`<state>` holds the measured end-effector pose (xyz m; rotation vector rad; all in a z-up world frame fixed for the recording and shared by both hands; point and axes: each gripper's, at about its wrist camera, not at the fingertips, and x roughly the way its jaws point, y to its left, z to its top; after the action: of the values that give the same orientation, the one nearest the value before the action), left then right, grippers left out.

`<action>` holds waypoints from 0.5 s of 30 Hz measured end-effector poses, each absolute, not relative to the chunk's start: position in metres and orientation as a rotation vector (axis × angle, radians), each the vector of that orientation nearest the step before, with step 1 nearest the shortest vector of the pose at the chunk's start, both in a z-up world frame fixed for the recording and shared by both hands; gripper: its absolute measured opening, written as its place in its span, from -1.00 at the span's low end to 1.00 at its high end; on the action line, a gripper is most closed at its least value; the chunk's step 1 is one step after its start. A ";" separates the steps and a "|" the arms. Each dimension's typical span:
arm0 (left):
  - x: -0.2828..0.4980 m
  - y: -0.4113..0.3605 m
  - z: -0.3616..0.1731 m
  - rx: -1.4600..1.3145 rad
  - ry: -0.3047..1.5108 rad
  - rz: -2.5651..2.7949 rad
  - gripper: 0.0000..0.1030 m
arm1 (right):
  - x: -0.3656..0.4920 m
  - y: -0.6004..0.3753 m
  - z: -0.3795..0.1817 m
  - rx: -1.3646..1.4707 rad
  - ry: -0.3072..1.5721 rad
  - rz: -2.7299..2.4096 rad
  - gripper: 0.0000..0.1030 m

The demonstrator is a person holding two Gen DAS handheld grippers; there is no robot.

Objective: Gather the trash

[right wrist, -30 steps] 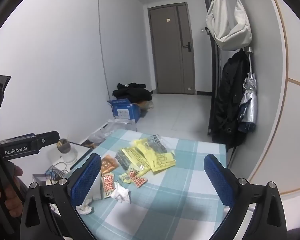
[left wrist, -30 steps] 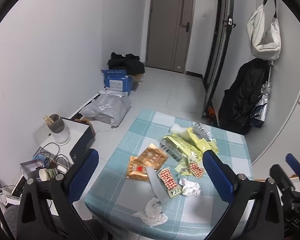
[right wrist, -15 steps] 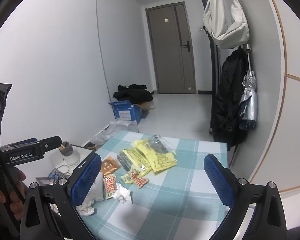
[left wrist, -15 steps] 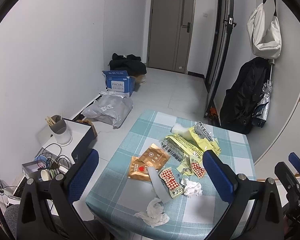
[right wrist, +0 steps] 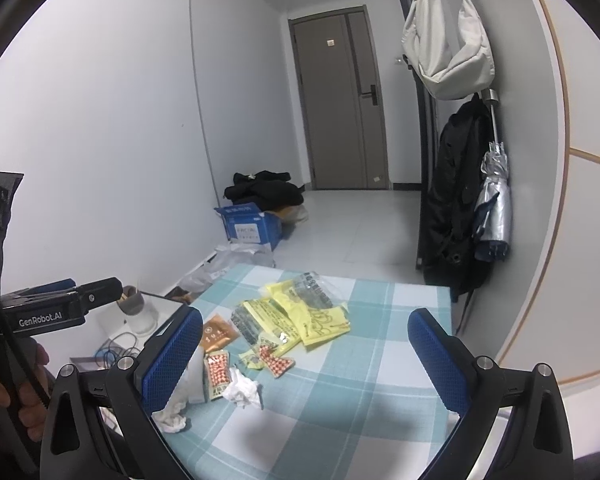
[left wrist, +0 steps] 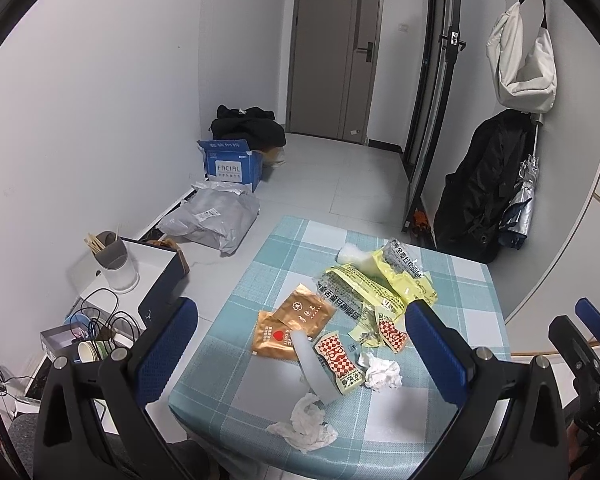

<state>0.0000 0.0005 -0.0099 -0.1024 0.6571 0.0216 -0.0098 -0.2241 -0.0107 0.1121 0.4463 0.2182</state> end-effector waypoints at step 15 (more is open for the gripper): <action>-0.001 0.004 -0.013 -0.110 0.673 -0.008 0.98 | -0.011 -0.224 -0.011 0.108 0.443 0.216 1.00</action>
<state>-0.0009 0.0036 -0.0128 -0.1103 0.6730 -0.0083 -0.0113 -0.2242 -0.0108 0.1078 0.4426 0.2157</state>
